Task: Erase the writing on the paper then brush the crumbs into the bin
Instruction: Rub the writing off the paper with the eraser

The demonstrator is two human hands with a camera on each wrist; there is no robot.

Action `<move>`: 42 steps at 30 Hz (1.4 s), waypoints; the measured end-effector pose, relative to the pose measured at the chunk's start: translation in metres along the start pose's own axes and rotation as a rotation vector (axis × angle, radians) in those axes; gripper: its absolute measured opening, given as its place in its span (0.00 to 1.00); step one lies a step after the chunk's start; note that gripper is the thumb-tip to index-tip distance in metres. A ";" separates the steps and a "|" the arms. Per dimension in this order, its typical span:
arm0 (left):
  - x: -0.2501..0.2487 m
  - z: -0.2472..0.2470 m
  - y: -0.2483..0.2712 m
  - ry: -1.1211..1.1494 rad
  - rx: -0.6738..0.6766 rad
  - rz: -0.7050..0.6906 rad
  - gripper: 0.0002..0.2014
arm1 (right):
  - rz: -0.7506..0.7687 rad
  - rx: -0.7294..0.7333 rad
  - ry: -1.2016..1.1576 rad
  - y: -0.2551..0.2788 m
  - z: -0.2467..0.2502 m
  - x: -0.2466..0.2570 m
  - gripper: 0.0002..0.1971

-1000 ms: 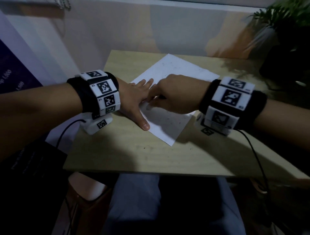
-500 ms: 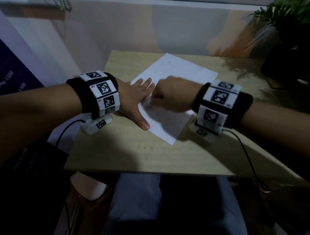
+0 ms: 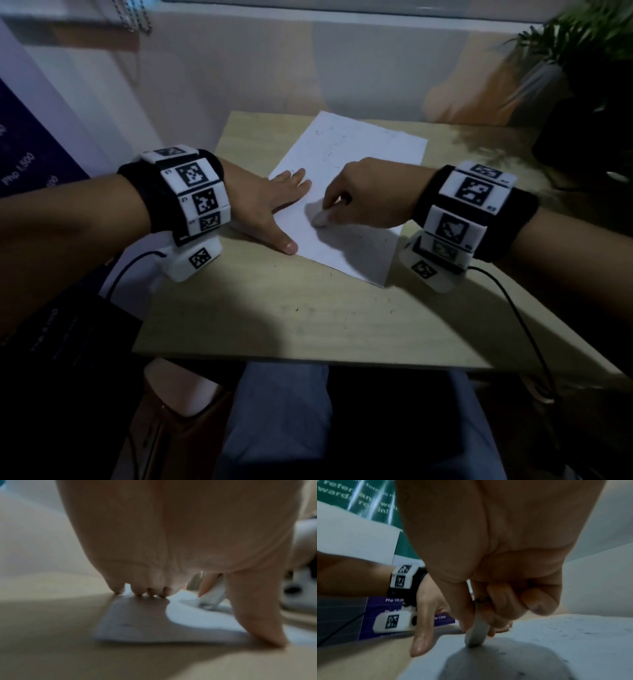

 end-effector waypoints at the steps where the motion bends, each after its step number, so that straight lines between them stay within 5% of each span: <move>1: 0.001 0.000 0.001 0.013 0.000 -0.003 0.63 | -0.010 -0.001 -0.011 0.003 0.001 -0.005 0.19; 6: 0.008 -0.002 0.004 0.074 0.004 -0.034 0.60 | -0.120 -0.130 -0.019 0.003 -0.001 -0.014 0.16; 10: 0.011 -0.001 0.000 0.042 -0.007 -0.034 0.57 | 0.033 -0.113 -0.046 0.003 -0.007 0.014 0.14; 16: 0.014 0.000 -0.002 0.042 -0.008 -0.031 0.61 | -0.123 -0.123 0.011 -0.016 -0.002 -0.002 0.16; 21: 0.018 -0.001 -0.006 0.044 -0.009 -0.048 0.63 | 0.026 -0.091 -0.058 -0.003 -0.005 0.034 0.16; 26: 0.018 -0.001 -0.006 0.047 -0.023 -0.043 0.60 | -0.155 -0.117 0.035 -0.024 0.001 0.001 0.19; 30: 0.017 -0.001 -0.008 0.061 -0.025 -0.079 0.62 | 0.011 -0.101 -0.005 -0.021 0.000 0.046 0.10; 36: 0.018 -0.001 -0.004 0.029 -0.044 -0.034 0.57 | -0.169 -0.053 0.073 -0.036 0.001 -0.025 0.25; 42: 0.019 -0.002 -0.004 0.053 -0.033 -0.037 0.56 | -0.236 0.050 0.020 0.013 -0.013 -0.077 0.18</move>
Point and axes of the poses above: each hand's wrist, its own y-axis away from the middle knuckle, its own z-axis out of the back of the hand, x = y × z, the point moved 5 cm from there along -y, towards the middle knuckle, and after that the axes turned 14 degrees about y, right-handed, at the moved point
